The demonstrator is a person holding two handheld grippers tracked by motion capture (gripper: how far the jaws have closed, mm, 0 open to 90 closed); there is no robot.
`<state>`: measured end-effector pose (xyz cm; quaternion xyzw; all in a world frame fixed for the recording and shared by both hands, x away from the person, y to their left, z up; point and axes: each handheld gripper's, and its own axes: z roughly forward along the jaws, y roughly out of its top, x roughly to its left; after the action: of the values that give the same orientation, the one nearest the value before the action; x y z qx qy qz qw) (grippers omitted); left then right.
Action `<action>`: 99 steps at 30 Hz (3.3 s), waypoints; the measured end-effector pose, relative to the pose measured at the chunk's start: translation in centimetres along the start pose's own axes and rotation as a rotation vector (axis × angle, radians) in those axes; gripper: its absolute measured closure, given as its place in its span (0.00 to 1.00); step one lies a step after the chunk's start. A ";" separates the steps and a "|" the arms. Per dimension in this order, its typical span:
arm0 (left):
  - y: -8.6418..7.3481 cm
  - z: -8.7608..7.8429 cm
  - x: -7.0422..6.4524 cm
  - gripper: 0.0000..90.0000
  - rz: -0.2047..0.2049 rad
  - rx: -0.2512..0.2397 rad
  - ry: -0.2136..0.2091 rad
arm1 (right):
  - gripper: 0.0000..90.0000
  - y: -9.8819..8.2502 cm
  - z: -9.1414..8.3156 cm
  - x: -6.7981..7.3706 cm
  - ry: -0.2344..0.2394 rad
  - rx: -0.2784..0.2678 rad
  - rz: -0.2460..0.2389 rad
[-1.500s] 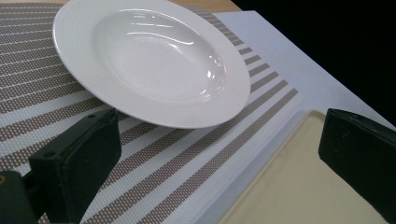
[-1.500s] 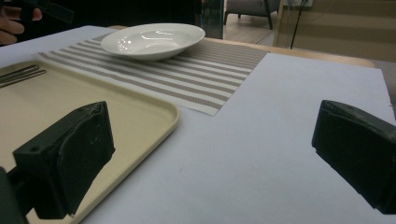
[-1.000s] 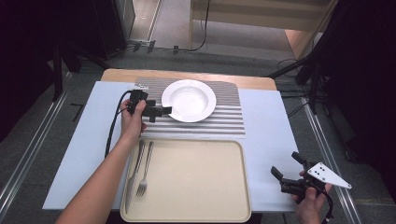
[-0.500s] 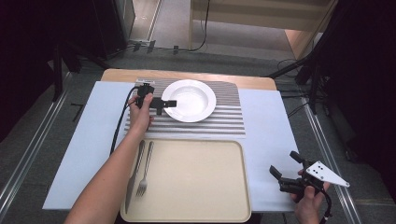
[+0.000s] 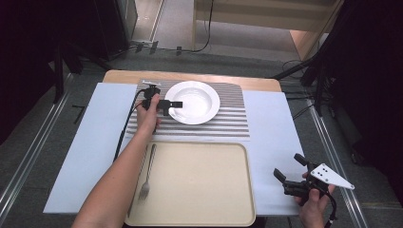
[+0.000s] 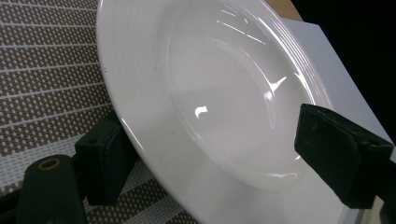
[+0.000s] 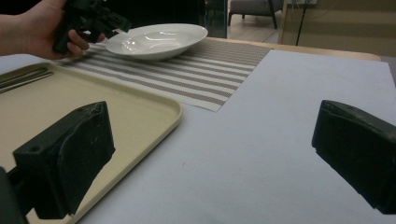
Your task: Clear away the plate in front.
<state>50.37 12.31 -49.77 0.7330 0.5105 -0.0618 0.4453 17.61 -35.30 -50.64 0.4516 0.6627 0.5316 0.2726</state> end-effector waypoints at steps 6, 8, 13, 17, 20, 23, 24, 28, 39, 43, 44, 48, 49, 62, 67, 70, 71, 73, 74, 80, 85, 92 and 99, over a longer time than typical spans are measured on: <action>0.0 0.4 0.1 0.20 -0.026 0.008 0.003 | 0.00 0.0 0.0 0.0 -0.002 0.002 0.001; -0.1 0.8 0.0 0.25 -0.032 0.029 0.031 | 0.00 -0.1 0.0 -0.1 -0.002 0.002 0.000; 0.0 0.8 -0.2 0.44 -0.037 0.032 0.097 | 0.00 -0.2 0.1 -0.2 -0.006 0.009 -0.002; 0.0 1.0 -1.0 0.62 0.008 0.045 0.206 | 0.00 -0.2 0.3 -0.2 -0.008 0.012 -0.008; 0.0 1.2 -1.5 0.63 0.011 0.046 0.246 | 0.00 -0.2 0.4 -0.1 -0.009 0.017 -0.006; 0.0 1.2 -1.5 0.63 -0.004 0.047 0.237 | 0.00 -0.2 0.5 -0.1 -0.010 0.018 -0.008; 0.1 1.1 -1.3 0.66 -0.029 0.049 0.206 | 0.00 -0.2 0.5 -0.1 -0.012 0.019 -0.007; 0.1 1.0 -1.7 0.72 -0.021 0.035 0.202 | 0.00 -0.3 0.5 -0.2 -0.012 0.021 -0.006; 0.5 0.5 -4.4 0.87 0.042 -0.061 0.183 | 0.00 -0.3 0.5 -0.2 -0.017 0.021 -0.006; 0.7 0.6 -4.6 0.89 0.029 -0.057 0.181 | 0.00 -0.3 0.4 -0.2 -0.019 0.019 -0.005; 0.7 0.6 -4.4 0.89 0.013 -0.058 0.171 | 0.00 -0.3 0.4 -0.2 -0.020 0.018 -0.007; 0.7 0.5 -4.3 0.91 -0.015 -0.080 0.143 | 0.00 -0.3 0.4 -0.2 -0.022 0.017 -0.006; 0.8 0.5 -4.2 0.92 -0.016 -0.078 0.132 | 0.00 -0.3 0.4 -0.2 -0.022 0.017 -0.004; 0.8 -0.6 -3.9 0.92 -0.033 -0.074 0.117 | 0.00 -0.3 0.4 -0.3 -0.022 0.015 0.001; 0.5 -1.3 -3.3 0.92 -0.080 -0.086 0.073 | 0.00 -0.3 0.4 -0.3 -0.024 0.015 -0.004; 0.3 -1.7 -3.2 0.92 -0.085 -0.086 0.059 | 0.00 -0.3 0.4 -0.3 -0.021 0.014 -0.007; 0.2 -1.9 -3.2 0.92 -0.084 -0.087 0.059 | 0.00 -0.3 0.4 -0.3 -0.021 0.014 -0.007; 0.0 -2.3 -3.2 0.92 -0.081 -0.084 0.060 | 0.00 -0.3 0.5 -0.3 -0.021 0.015 -0.008; -0.1 -2.4 -3.2 0.92 -0.084 -0.087 0.058 | 0.00 -0.3 0.5 -0.3 -0.021 0.015 -0.010; -1.0 -3.7 -2.8 0.92 -0.123 -0.104 0.011 | 0.00 -0.2 0.6 -0.2 -0.028 0.019 -0.009; -1.4 -5.1 -2.8 0.92 -0.123 -0.112 -0.010 | 0.00 -0.2 0.6 -0.2 -0.030 0.021 -0.013; -2.2 -6.2 -3.0 0.92 -0.129 -0.116 -0.044 | 0.00 -0.2 0.8 -0.1 -0.029 0.029 -0.022; -3.2 -7.1 -3.2 0.92 -0.131 -0.108 -0.058 | 0.00 -0.2 0.9 -0.1 -0.031 0.029 -0.025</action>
<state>43.69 15.40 -45.66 0.6709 0.5468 -0.0841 0.4938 18.32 -34.95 -51.09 0.4553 0.6716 0.5116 0.2827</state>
